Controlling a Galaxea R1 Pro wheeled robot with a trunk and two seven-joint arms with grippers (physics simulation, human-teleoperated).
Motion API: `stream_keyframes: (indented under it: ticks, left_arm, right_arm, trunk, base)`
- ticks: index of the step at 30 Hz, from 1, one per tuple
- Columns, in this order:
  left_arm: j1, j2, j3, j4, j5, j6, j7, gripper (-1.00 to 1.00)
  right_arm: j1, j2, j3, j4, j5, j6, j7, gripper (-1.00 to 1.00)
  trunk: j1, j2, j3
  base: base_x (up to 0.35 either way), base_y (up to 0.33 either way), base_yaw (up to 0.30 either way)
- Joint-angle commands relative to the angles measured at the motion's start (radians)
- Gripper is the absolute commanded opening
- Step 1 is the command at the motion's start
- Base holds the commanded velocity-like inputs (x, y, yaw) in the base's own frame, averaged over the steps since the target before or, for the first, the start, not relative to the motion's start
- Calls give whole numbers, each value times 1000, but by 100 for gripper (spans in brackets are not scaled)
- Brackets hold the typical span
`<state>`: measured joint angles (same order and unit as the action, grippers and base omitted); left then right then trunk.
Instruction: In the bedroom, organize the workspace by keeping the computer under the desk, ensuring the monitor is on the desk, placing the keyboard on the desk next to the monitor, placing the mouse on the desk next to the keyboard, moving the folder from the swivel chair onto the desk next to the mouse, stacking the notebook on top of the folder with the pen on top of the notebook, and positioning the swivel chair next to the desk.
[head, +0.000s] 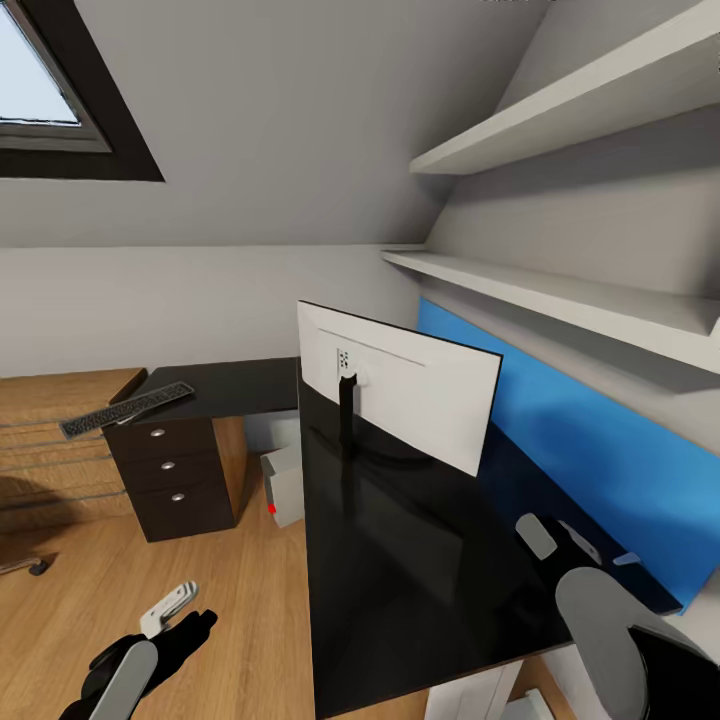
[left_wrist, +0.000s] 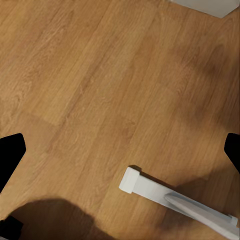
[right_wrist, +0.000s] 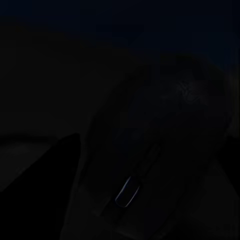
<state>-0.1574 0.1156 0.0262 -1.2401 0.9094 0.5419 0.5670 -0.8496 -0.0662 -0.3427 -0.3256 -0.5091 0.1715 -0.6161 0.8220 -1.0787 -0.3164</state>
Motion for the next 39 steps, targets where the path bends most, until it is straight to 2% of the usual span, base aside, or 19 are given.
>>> stream_keyframes:
  ticks: [1,2,4,7,8,11,12,14,18,23,25,26,28,29,30,31,34,36,39]
  left_arm:
    - [-1,0,-3,0,9,-5,8,100]
    - [-1,1,-7,2,7,-13,8,100]
    - [-1,1,-8,3,6,-17,8,100]
    - [-1,1,-9,3,5,-18,8,100]
    - [-1,1,-8,4,5,-18,8,100]
    - [-1,1,-8,4,5,-19,8,100]
    - [-1,1,-8,4,5,-19,8,100]
    - [-1,1,-8,4,5,-19,8,100]
    - [-1,1,-7,4,4,-19,8,100]
    - [-1,2,-7,4,4,-18,9,100]
    - [-1,1,-8,4,4,-18,10,100]
    - [-1,1,-9,4,4,-17,11,100]
    - [-1,1,-10,4,4,-17,11,100]
    - [-1,1,-13,4,1,-17,11,100]
    - [-1,1,-15,4,-2,-17,11,100]
    - [-1,1,-25,4,-14,-17,11,100]
    - [-1,1,-59,4,-56,-18,10,100]
    - [-1,1,-83,4,-98,-18,9,100]
    - [-1,1,-95,4,-122,-19,8,100]
  right_arm:
    - [4,17,0,-39,11,6,-16,-100]
    - [29,50,0,-114,52,12,-47,-100]
    - [68,80,0,-191,87,36,-75,-100]
    - [108,106,1,-278,103,83,-90,-100]
    - [152,131,1,-378,109,139,-96,-100]
    - [224,162,1,-524,112,208,-100,-100]
    - [269,179,1,-613,112,255,-101,-100]
    - [319,201,1,-715,109,325,-101,-100]
    - [372,240,3,-849,103,455,-100,-100]
    - [387,241,15,-905,101,541,-100,-100]
    - [390,241,40,-912,101,556,-99,-100]
    - [397,241,98,-918,101,565,-99,-100]
    - [411,241,153,-921,102,567,-98,-100]
    - [427,241,215,-925,102,564,-97,-100]
    - [432,241,236,-927,102,563,-96,-100]
    - [441,241,276,-932,102,562,-96,-100]
    - [462,241,334,-951,102,560,-94,-100]
    - [487,241,370,-974,104,558,-91,-100]
    - [504,241,391,-995,105,554,-81,-100]
  trunk:
    - [-4,6,2]
    - [-8,13,5]
    - [-15,27,11]
    - [-27,48,21]
    - [-31,55,24]
    - [-42,76,33]
    - [-46,83,36]
    - [-54,97,43]
    - [-69,125,55]
    - [-77,139,61]
    - [-77,139,61]
    - [-77,139,61]
    - [-77,139,60]
    - [-77,139,60]
    - [-77,139,59]
    - [-77,139,58]
    - [-77,139,57]
    - [-77,139,57]
    - [-77,139,57]
  base:
    - [0,0,0]
    - [0,0,0]
    - [0,0,0]
    - [0,0,0]
    - [0,0,0]
    - [0,0,0]
    - [0,0,0]
    - [0,0,0]
    - [0,0,0]
    - [0,0,0]
    - [0,0,21]
    - [0,0,157]
    - [0,0,194]
    - [0,0,221]
    - [0,0,220]
    - [0,0,191]
    - [0,3,117]
    - [0,91,44]
    - [0,206,19]
